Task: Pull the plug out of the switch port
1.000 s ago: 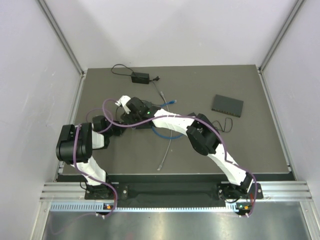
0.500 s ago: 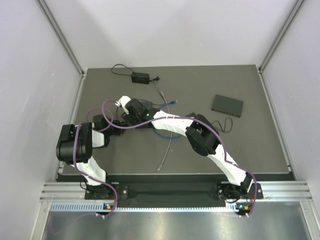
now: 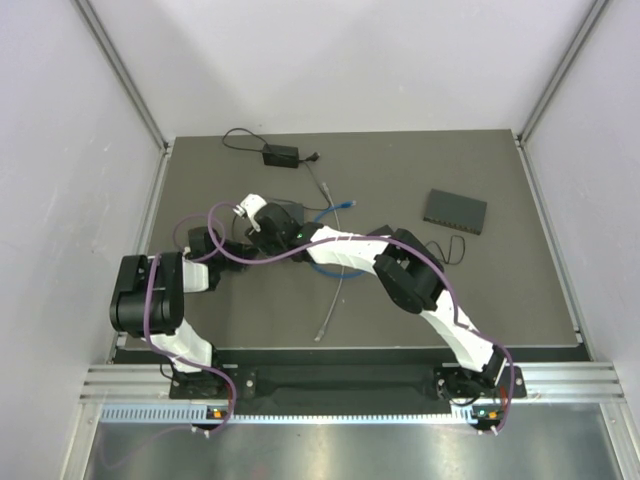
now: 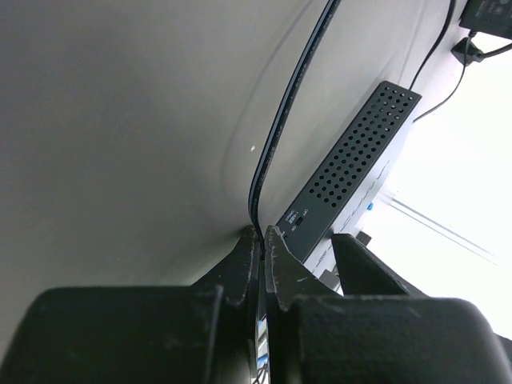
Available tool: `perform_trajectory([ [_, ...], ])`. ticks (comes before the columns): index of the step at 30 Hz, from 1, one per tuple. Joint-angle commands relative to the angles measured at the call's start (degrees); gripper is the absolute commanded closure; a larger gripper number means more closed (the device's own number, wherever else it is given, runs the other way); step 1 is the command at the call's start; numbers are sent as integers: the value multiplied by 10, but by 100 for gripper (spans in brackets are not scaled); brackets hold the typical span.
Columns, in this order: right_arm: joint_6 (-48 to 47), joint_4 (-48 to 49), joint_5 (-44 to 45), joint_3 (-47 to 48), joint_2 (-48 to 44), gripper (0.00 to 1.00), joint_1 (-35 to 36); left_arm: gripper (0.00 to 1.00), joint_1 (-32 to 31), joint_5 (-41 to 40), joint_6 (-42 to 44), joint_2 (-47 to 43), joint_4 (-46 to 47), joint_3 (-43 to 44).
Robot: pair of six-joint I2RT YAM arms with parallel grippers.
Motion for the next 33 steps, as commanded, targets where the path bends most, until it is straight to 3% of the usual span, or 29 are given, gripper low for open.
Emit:
perform_trajectory([
  [1, -29, -72, 54, -35, -21, 47, -13, 100, 20, -90, 24, -9, -92, -3],
  [12, -35, -57, 27, -72, -43, 46, -19, 100, 29, -113, 65, -7, -131, 58],
  [20, -8, -27, -40, -82, -77, 44, -20, 100, 24, -89, 85, -31, -114, 42],
  [29, 68, -39, -99, -64, -178, 34, -42, 100, 10, -119, 202, -116, -183, 89],
  [33, 150, -54, -161, -78, -216, 33, -120, 100, 8, -124, 278, -114, -203, 144],
])
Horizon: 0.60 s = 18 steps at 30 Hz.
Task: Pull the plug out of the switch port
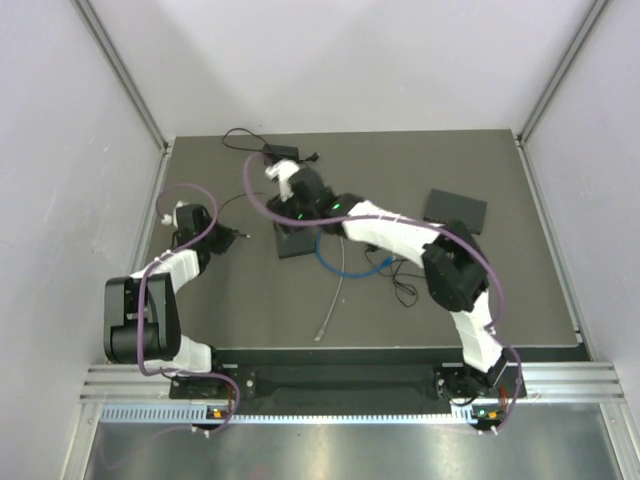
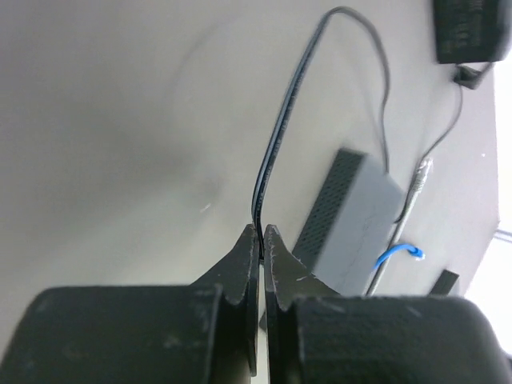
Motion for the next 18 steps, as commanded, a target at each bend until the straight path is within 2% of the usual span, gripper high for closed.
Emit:
perform_trajectory([
  [1, 88, -5, -84, -14, -82, 33, -84, 100, -2, -7, 93, 1, -25, 75],
  [4, 100, 4, -128, -47, -102, 33, -134, 100, -7, 29, 127, 59, -38, 143],
  [7, 96, -7, -154, -68, -108, 33, -167, 100, -32, 4, 155, 103, -26, 183],
  [10, 81, -6, -157, -87, -120, 33, -187, 100, -68, -56, 168, 129, -6, 208],
  [14, 72, -4, -156, -106, -122, 33, -198, 100, -74, -63, 120, 210, 9, 268],
  [18, 73, 3, -159, -110, -115, 33, -204, 100, -81, -76, 93, 286, 23, 367],
])
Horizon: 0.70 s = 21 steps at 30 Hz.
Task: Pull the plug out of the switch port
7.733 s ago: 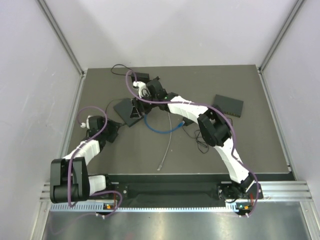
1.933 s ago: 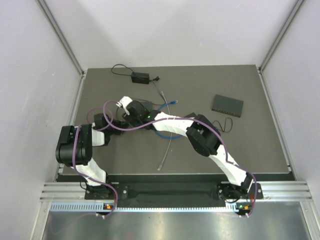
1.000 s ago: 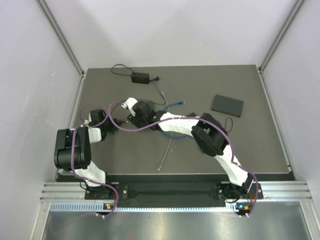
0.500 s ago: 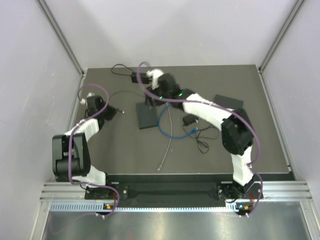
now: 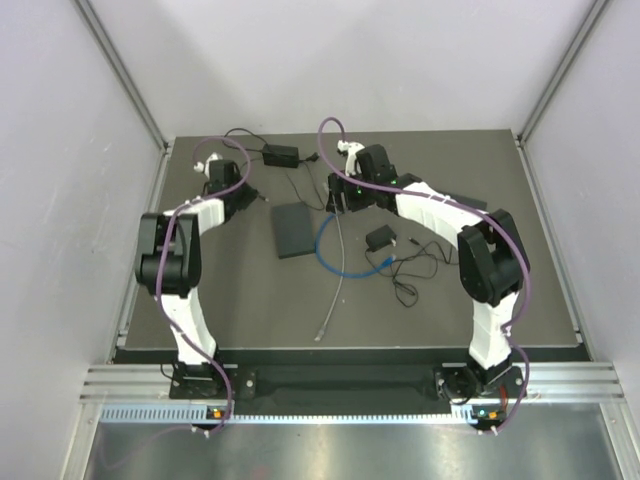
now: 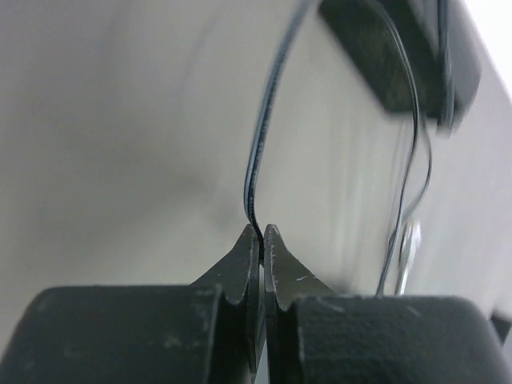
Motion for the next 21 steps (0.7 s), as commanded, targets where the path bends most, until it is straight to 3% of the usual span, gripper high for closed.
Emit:
perform_trajectory([
  [1, -3, 15, -17, 10, -9, 34, -5, 100, 0, -33, -20, 52, 40, 89],
  [4, 4, 18, -32, 18, 6, 33, -5, 99, -1, -30, -27, 123, 6, 189],
  [5, 10, 27, -37, 20, 13, 33, -5, 95, -3, -28, -30, 153, 0, 228],
  [6, 13, 28, -42, 24, 20, 34, -5, 81, -6, -29, -32, 167, -16, 245],
  [9, 19, 24, -65, 56, 56, 35, -5, 59, -11, -30, -45, 192, -30, 268],
  [10, 21, 26, -73, 70, 72, 35, -5, 42, -13, -32, -42, 190, -35, 266],
  [11, 26, 28, -80, 77, 80, 36, -5, 34, -16, -59, -28, 183, -37, 259],
  [14, 25, 23, -93, 106, 108, 38, -2, 26, -26, -77, -1, 161, -43, 241],
  [21, 13, 15, -109, 146, 142, 48, 15, 27, -49, -121, 49, 35, -65, 139],
])
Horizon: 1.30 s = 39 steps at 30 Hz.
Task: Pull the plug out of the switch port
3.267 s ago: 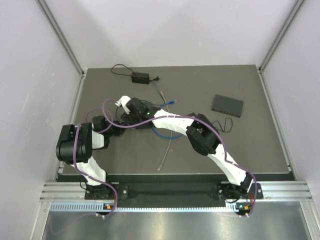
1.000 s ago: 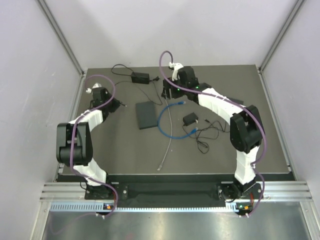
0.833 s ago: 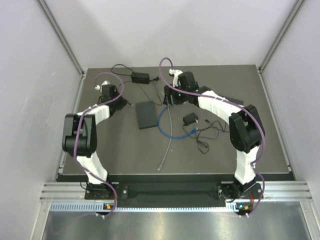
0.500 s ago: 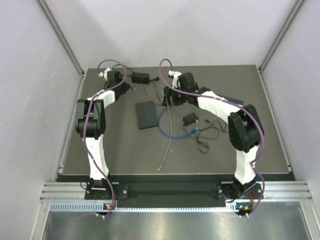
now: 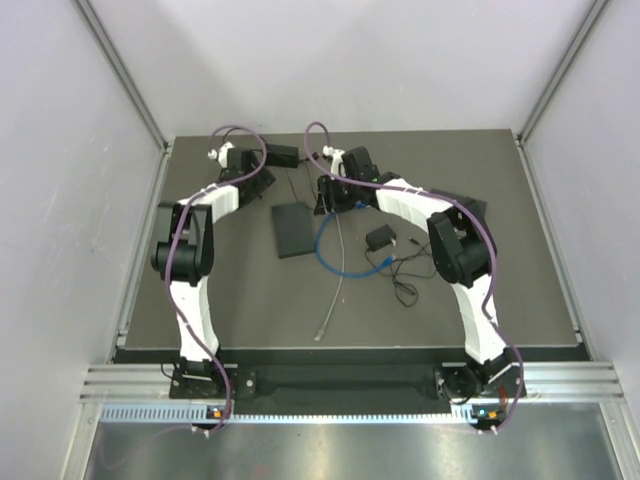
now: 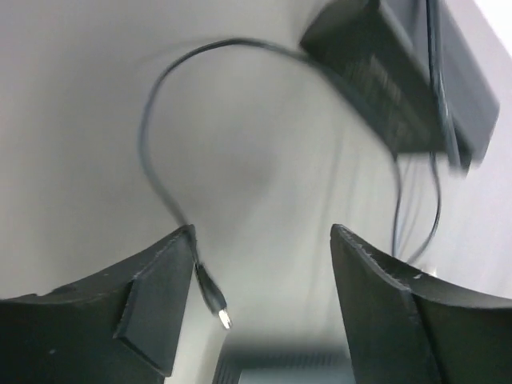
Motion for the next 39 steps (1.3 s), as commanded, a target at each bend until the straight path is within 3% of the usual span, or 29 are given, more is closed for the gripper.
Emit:
perform_trajectory([
  [1, -8, 4, -20, 50, 11, 53, 14, 29, -16, -51, 44, -134, -12, -52],
  [4, -8, -11, -21, 76, 31, 68, 19, 32, -38, -84, 56, -212, -53, -124],
  [9, -16, -36, -2, 97, 52, 84, 24, 42, -70, -60, 48, -313, -113, -200],
  [13, -27, -54, 10, 111, 69, 98, 25, 45, -89, -36, 24, -413, -131, -283],
  [20, -31, -59, 3, 107, 84, 100, 44, 46, -92, -1, 16, -518, -185, -349],
  [27, -17, -28, -4, 33, 36, 100, 80, 46, -92, -49, 40, -607, -252, -362],
  [35, 46, 46, -65, -24, -12, 100, 172, 45, -92, -93, 32, -634, -288, -370],
  [39, 55, 51, -53, -17, -49, 100, 164, 46, -92, -120, -7, -645, -328, -379],
])
